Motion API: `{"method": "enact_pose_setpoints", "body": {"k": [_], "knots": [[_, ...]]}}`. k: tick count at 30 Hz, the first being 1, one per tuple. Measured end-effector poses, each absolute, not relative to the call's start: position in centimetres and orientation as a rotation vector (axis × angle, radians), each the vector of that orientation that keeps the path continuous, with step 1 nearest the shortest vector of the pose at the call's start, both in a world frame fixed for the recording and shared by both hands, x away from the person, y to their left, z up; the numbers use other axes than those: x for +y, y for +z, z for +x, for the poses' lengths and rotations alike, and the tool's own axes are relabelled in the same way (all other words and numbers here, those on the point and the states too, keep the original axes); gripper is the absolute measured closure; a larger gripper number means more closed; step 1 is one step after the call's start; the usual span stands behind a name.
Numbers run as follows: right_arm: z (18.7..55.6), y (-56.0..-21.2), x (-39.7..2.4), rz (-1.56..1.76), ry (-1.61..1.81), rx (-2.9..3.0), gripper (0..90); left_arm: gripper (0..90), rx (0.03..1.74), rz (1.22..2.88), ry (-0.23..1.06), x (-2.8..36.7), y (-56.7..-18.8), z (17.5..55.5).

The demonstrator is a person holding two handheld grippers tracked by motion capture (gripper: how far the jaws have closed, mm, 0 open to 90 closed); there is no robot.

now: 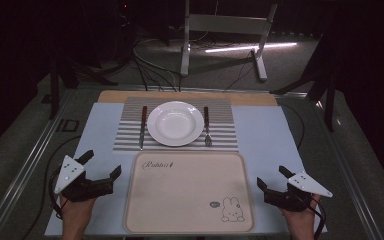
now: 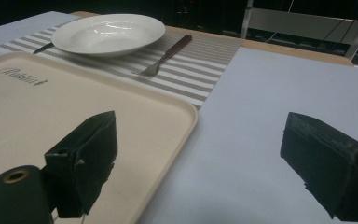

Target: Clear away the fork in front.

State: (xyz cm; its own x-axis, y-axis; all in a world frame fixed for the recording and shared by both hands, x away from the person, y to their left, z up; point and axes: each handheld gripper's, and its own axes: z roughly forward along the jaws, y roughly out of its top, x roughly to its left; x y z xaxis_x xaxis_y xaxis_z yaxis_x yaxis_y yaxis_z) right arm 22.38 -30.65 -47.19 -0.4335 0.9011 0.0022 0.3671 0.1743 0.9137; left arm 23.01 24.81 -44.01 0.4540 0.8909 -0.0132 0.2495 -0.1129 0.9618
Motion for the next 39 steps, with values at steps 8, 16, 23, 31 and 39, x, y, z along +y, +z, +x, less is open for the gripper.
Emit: {"method": "enact_pose_setpoints", "body": {"k": [8, 16, 23, 31, 39], "knots": [[22.4, -47.4, -30.7, 1.198, 1.212, 1.895, 11.2, 0.2, 1.043, 1.650, 0.725, 24.7, -44.4, 23.3], [22.5, -47.2, -30.4, 1.203, 1.205, 1.885, 11.2, 0.2, 1.056, 1.648, 0.751, 24.8, -44.4, 23.3], [22.8, -46.4, -30.3, 1.228, 1.198, 1.875, 11.4, 0.3, 1.062, 1.648, 0.765, 24.7, -44.5, 23.3], [23.9, -44.9, -30.1, 1.216, 1.208, 1.857, 11.5, 0.3, 1.064, 1.647, 0.797, 24.6, -44.5, 23.1], [25.2, -43.5, -29.5, 1.211, 1.181, 1.867, 11.5, 0.3, 1.069, 1.646, 0.794, 24.6, -44.6, 23.1]]}}
